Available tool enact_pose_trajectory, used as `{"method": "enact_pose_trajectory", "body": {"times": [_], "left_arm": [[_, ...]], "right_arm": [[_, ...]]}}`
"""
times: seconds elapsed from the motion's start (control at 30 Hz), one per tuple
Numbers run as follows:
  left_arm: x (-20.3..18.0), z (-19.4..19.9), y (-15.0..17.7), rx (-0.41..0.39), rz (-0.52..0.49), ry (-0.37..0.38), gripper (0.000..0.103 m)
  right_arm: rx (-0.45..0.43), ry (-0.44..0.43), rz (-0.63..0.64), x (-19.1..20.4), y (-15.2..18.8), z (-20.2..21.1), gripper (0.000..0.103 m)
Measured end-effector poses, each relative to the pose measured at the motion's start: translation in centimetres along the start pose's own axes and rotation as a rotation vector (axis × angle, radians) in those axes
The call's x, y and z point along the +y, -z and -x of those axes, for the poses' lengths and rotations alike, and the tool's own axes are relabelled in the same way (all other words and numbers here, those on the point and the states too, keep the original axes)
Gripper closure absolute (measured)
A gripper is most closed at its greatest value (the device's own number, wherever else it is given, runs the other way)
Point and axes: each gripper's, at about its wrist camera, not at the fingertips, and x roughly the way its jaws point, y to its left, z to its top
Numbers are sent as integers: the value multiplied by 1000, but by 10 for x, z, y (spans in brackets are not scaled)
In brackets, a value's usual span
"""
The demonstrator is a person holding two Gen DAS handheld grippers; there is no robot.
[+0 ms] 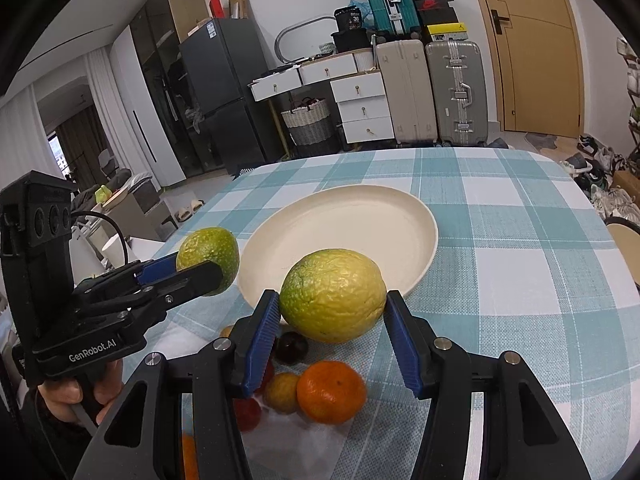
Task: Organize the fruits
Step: 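Lift the lemon with the left tool while the right tool carries the lime toward the plate, then open both tools to drop the lemon and lime onto the plate, then withdraw both tools and move the left tool toward a tangerine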
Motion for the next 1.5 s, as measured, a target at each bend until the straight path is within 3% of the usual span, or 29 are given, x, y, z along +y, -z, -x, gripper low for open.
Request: {"method": "enact_pose_trajectory", "body": {"times": [0.4, 0.87, 0.9, 1.03, 1.17, 1.23, 1.27, 1.4, 1.5], "left_arm": [[9, -40, -9, 29, 15, -9, 57], [14, -51, -8, 62, 33, -17, 57], [15, -51, -8, 62, 36, -19, 57], [16, -40, -9, 36, 26, -29, 56], [14, -25, -8, 22, 19, -44, 45], [11, -12, -7, 10, 6, -62, 30], [9, -5, -7, 1, -2, -69, 20], [4, 24, 0, -24, -16, -95, 0], [2, 45, 7, -32, -15, -85, 0]], "right_arm": [[27, 30, -15, -9, -13, -25, 48], [49, 62, 7, -7, -12, -33, 46], [47, 67, 11, -6, -12, -31, 45], [54, 74, 29, -2, -13, -22, 23], [73, 96, 89, 4, -14, -8, 6], [72, 112, 123, 7, -16, 4, 0], [71, 106, 132, 8, -16, 8, 0], [74, 104, 165, 12, -14, 28, 0], [63, 95, 164, 15, -6, 42, 0]]}}
